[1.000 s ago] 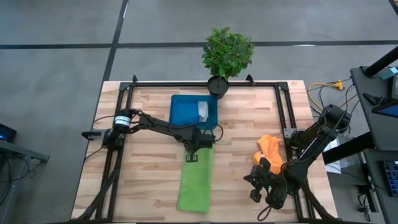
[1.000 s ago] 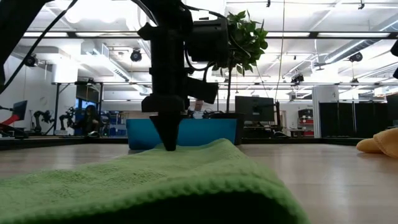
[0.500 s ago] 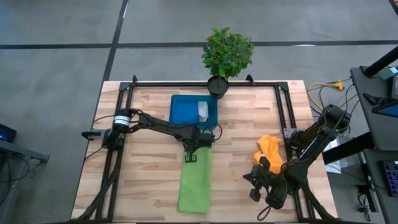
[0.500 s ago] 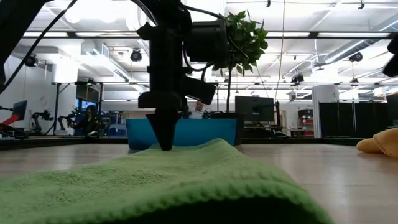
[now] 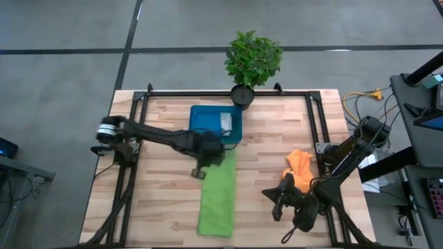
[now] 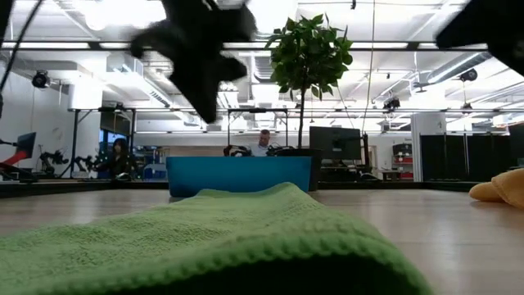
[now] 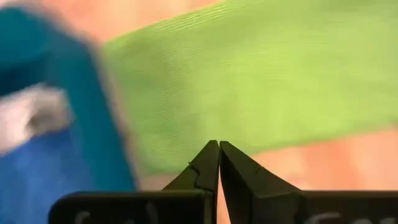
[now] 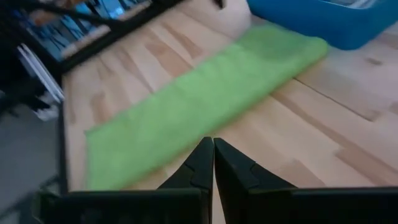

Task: Fold microfiber towels
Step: Fold the green microfiber towel

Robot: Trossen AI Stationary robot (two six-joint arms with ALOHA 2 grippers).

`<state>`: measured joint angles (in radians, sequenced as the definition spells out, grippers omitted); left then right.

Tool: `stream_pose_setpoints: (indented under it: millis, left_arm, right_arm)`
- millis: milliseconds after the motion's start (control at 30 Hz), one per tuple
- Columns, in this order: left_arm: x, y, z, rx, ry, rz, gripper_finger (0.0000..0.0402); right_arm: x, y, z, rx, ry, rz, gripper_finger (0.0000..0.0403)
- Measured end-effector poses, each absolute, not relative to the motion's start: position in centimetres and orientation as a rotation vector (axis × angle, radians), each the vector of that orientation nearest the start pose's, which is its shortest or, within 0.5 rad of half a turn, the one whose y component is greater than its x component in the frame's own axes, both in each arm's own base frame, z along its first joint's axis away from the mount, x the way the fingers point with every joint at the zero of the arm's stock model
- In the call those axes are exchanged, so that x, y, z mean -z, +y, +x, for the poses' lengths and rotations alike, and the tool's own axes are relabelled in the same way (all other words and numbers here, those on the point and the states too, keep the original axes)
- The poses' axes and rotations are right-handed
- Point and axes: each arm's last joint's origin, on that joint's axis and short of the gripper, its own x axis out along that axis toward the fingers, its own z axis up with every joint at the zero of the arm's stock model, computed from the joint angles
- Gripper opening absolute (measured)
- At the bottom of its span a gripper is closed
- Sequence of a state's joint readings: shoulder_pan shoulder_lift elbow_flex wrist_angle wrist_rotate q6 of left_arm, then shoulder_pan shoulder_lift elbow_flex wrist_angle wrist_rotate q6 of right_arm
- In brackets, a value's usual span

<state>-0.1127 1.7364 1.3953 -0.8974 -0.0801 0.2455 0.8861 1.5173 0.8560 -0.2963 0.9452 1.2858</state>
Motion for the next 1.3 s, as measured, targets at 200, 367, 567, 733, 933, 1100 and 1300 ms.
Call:
stream_pose_setpoints:
  millis: [200, 367, 567, 733, 933, 1100, 1300]
  left_arm:
    - [-25.3, -9.0, 28.2, 0.498, 1.103, 0.538, 0.0]
    - [-23.1, -13.0, 22.8, 0.667, 1.019, 0.635, 0.0]
    - [-21.8, -17.1, 20.1, 0.77, 0.836, 0.568, 0.0]
    - [-21.4, -19.3, 20.7, 0.791, 0.75, 0.518, 0.0011]
    - [-19.4, -21.0, 22.7, 0.802, 0.71, 0.551, 0.008]
    - [-16.9, -22.7, 24.5, 0.854, 0.733, 0.691, 0.0143]
    - [-15.4, -24.4, 26.9, 0.86, 0.673, 0.896, 0.0177]
  right_arm:
    - [-20.5, 20.2, 21.8, 0.372, 0.341, 0.581, 0.0009]
    - [-20.6, 19.3, 22.8, 0.409, 0.316, 0.621, 0.0009]
    - [-20.6, 18.2, 23.7, 0.457, 0.297, 0.645, 0.0009]
    - [-20.6, 17.3, 24.4, 0.493, 0.28, 0.692, 0.0009]
    - [-20.6, 17.2, 24.7, 0.444, 0.344, 0.736, 0.0009]
    - [-20.4, 17.6, 24.7, 0.359, 0.442, 0.774, 0.0009]
    - [-20.3, 18.5, 24.4, 0.214, 0.601, 0.833, 0.0009]
